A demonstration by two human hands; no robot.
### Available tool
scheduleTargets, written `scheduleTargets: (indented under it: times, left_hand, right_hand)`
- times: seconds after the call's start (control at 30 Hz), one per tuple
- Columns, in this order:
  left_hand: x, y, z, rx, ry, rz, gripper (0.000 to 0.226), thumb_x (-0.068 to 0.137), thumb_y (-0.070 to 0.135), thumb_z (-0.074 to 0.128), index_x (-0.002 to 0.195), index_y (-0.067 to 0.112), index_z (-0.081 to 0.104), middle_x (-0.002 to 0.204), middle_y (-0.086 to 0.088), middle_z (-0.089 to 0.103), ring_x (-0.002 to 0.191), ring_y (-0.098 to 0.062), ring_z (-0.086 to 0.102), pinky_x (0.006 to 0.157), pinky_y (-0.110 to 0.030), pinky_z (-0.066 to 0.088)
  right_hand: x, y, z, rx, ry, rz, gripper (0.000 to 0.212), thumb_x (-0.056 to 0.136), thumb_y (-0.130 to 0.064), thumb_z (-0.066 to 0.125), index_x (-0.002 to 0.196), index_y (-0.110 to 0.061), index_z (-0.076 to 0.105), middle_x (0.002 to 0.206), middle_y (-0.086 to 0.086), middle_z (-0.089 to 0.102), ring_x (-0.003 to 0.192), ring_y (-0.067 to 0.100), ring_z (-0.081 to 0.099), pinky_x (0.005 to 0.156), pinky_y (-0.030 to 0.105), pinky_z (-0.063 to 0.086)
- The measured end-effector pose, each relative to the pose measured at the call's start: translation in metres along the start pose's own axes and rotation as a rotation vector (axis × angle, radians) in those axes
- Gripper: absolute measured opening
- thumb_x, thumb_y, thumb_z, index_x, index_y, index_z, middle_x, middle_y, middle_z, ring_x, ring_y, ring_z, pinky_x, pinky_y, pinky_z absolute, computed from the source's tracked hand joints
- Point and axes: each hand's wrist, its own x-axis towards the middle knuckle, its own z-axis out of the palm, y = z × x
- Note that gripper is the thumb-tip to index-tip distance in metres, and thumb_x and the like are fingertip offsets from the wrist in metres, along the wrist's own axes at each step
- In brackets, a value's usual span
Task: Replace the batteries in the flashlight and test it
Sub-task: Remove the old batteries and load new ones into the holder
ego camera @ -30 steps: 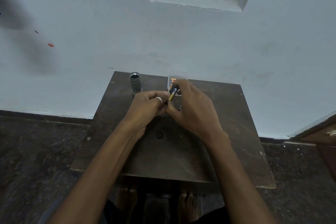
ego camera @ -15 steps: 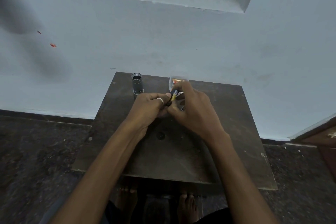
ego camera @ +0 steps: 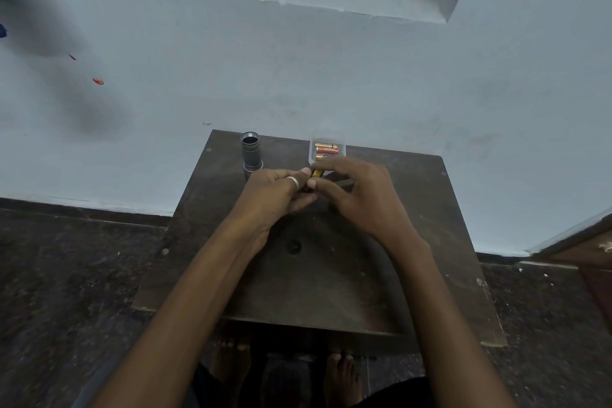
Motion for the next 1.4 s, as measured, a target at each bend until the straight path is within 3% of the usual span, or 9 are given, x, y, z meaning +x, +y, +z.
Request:
scheduleTargets:
  times: [0.13,0.23,0.4,0.47,0.57,0.73,1.17,1.3,1.4]
  left_hand:
    - [0.001,0.000,0.001,-0.009,0.011,0.005,0.020,0.093,0.017,0.068,0.083,0.002,0.077,0.079,-0.009,0.075,0.081,-0.016,0.075,0.069,-0.021,0.058]
    - [0.001,0.000,0.003,-0.022,-0.004,-0.004,0.022,0.093,0.019,0.068,0.084,-0.001,0.075,0.074,-0.009,0.074,0.079,-0.016,0.074,0.069,-0.021,0.059]
    - [0.001,0.001,0.001,-0.035,-0.010,-0.007,0.022,0.094,0.018,0.066,0.085,-0.001,0.074,0.073,-0.007,0.074,0.080,-0.016,0.074,0.070,-0.021,0.060]
    - [0.001,0.001,0.001,-0.034,-0.007,-0.007,0.022,0.095,0.017,0.065,0.088,-0.002,0.073,0.076,-0.009,0.075,0.082,-0.017,0.075,0.071,-0.022,0.060]
    - [0.001,0.002,0.001,-0.038,-0.004,-0.011,0.022,0.096,0.016,0.064,0.093,-0.004,0.072,0.081,-0.013,0.075,0.082,-0.018,0.075,0.070,-0.022,0.060]
    - [0.000,0.003,0.002,-0.047,-0.003,-0.023,0.022,0.097,0.016,0.062,0.098,-0.005,0.070,0.081,-0.014,0.074,0.078,-0.016,0.074,0.068,-0.020,0.060]
    - [-0.002,0.007,0.003,-0.072,0.002,-0.045,0.026,0.099,0.014,0.058,0.109,-0.009,0.066,0.078,-0.014,0.075,0.072,-0.014,0.074,0.064,-0.019,0.059]
    - [-0.002,0.007,0.004,-0.072,0.004,-0.052,0.027,0.100,0.013,0.056,0.112,-0.010,0.065,0.082,-0.017,0.074,0.072,-0.015,0.074,0.063,-0.019,0.058]
    - [-0.002,0.007,0.004,-0.072,0.001,-0.048,0.025,0.101,0.013,0.054,0.107,-0.009,0.066,0.078,-0.014,0.074,0.071,-0.015,0.074,0.063,-0.019,0.058]
  right_hand:
    - [0.003,-0.001,-0.002,0.180,0.120,0.206,0.015,0.095,-0.023,0.068,0.100,-0.015,0.080,0.089,-0.014,0.077,0.084,-0.001,0.071,0.071,0.011,0.051]
    - [0.006,-0.005,-0.006,0.491,0.199,0.426,0.021,0.100,-0.022,0.061,0.096,-0.010,0.077,0.086,-0.005,0.079,0.083,0.009,0.076,0.066,0.027,0.058]
    - [0.007,-0.002,-0.020,0.780,0.298,0.695,0.030,0.101,-0.031,0.060,0.091,-0.006,0.071,0.079,0.005,0.076,0.085,0.024,0.078,0.064,0.025,0.060]
    - [0.004,0.005,-0.020,0.666,0.291,0.746,0.027,0.099,-0.027,0.064,0.088,-0.003,0.070,0.076,0.007,0.075,0.080,0.025,0.077,0.073,0.033,0.063]
    - [-0.001,0.019,-0.020,0.141,0.199,0.726,0.021,0.093,-0.028,0.068,0.080,-0.012,0.073,0.067,-0.003,0.073,0.067,0.008,0.072,0.085,0.036,0.059]
    - [-0.005,0.020,-0.017,-0.273,0.017,0.730,0.021,0.089,-0.037,0.069,0.091,-0.017,0.073,0.094,0.006,0.075,0.095,0.028,0.068,0.073,0.028,0.042]
    - [-0.006,0.021,-0.011,-0.391,-0.124,0.706,0.021,0.086,-0.036,0.070,0.094,-0.017,0.074,0.102,0.010,0.073,0.099,0.033,0.066,0.080,0.035,0.053]
    - [-0.003,0.021,-0.009,-0.373,-0.042,0.690,0.035,0.089,-0.044,0.065,0.076,-0.012,0.069,0.081,0.006,0.071,0.088,0.032,0.067,0.068,0.029,0.042]
    - [0.001,0.014,-0.011,-0.228,0.080,0.572,0.031,0.093,-0.046,0.062,0.076,-0.021,0.071,0.067,-0.009,0.065,0.073,0.012,0.068,0.058,0.020,0.043]
